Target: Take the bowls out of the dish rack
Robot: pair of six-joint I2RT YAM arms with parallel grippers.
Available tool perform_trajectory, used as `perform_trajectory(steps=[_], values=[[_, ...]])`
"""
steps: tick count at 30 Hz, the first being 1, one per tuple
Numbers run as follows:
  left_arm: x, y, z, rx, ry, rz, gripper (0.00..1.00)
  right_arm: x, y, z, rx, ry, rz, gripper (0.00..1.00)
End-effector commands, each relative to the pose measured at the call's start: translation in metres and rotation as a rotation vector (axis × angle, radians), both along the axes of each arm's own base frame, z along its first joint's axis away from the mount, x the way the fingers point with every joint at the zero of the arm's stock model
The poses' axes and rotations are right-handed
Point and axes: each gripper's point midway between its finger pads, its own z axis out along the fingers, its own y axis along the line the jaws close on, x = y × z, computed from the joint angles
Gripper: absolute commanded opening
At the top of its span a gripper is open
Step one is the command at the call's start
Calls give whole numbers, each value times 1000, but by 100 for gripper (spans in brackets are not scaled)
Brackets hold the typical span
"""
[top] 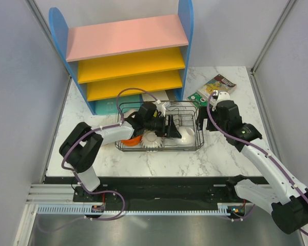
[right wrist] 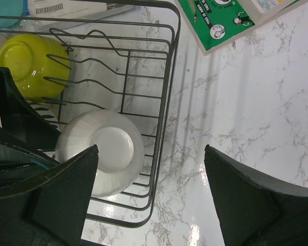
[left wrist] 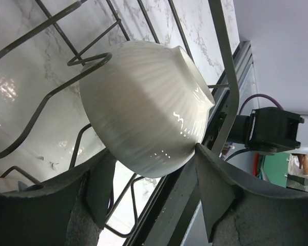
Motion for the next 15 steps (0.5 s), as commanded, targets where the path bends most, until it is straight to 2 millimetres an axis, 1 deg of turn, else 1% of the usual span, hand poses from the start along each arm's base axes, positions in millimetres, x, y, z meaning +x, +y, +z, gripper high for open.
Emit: perform_trajectory(steps=[1,7,10,15], values=[[5,-21,29,-115,-13,-37,69,-1,0,-2,6,3,-6,91],[11,-29,40,-152,-15,-33,65,-2,0,-4,6,5,-6,91],[12,-31,42,-168,-8,-28,57,-3,-1,-7,3,12,-6,91],[9,-36,39,-195,16,-48,56,-3,0,-9,6,15,-9,91]])
